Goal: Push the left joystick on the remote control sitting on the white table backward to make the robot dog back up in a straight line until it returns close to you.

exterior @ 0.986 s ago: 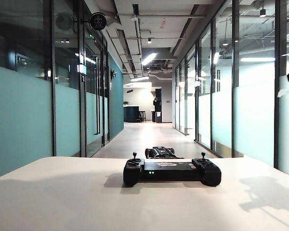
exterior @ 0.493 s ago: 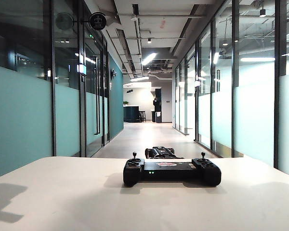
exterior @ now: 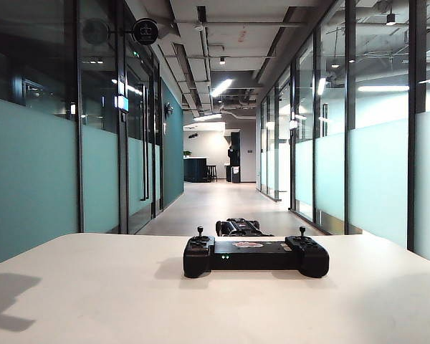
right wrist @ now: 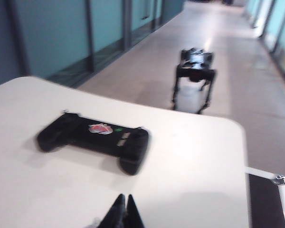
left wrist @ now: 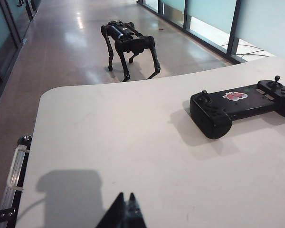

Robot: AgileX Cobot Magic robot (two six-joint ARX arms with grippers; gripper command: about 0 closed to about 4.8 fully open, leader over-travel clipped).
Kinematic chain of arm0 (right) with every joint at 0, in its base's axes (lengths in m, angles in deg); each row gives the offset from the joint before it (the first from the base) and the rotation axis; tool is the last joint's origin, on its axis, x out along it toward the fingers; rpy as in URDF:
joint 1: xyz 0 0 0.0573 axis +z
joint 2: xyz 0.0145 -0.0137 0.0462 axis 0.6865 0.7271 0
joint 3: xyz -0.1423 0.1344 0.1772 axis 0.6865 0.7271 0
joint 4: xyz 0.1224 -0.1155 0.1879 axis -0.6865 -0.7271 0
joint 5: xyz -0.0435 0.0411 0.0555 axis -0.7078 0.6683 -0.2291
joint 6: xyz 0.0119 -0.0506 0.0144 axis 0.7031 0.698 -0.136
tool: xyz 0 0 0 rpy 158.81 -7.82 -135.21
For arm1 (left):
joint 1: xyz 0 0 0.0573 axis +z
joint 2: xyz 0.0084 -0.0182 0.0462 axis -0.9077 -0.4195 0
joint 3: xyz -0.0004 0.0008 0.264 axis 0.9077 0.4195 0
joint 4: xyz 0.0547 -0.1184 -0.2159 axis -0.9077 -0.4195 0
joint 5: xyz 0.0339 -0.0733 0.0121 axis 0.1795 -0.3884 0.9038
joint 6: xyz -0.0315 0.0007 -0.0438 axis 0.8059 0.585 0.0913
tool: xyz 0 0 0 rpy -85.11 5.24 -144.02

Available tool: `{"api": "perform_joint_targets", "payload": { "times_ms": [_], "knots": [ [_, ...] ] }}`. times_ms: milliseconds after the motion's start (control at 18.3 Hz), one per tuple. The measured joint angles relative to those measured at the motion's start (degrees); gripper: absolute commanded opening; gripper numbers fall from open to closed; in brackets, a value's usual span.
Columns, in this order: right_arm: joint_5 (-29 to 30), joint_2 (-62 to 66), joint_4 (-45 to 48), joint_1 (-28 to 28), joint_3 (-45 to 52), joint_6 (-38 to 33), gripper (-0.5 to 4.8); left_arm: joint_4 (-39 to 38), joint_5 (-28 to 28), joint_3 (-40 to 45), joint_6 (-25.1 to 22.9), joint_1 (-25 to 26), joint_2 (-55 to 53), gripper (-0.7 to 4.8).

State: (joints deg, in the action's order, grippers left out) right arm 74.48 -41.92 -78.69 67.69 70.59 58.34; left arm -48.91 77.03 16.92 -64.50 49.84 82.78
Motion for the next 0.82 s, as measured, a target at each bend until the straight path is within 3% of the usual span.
{"api": "perform_joint_targets", "payload": {
  "times_ms": [164,438,821],
  "knots": [
    [-0.3,0.0,0.3,-0.8,0.9,0.2,-0.02,0.0,0.0,0.0,0.0,0.0,0.0,-0.05],
    [7.0,0.0,7.8,-12.5,4.2,-1.1,-0.02,0.0,0.0,0.0,0.0,0.0,0.0,-0.05],
    [7.5,-0.1,10.3,-24.3,5.5,-1.4,-0.02,0.0,0.0,0.0,0.0,0.0,0.0,-0.05]
  ]
}}
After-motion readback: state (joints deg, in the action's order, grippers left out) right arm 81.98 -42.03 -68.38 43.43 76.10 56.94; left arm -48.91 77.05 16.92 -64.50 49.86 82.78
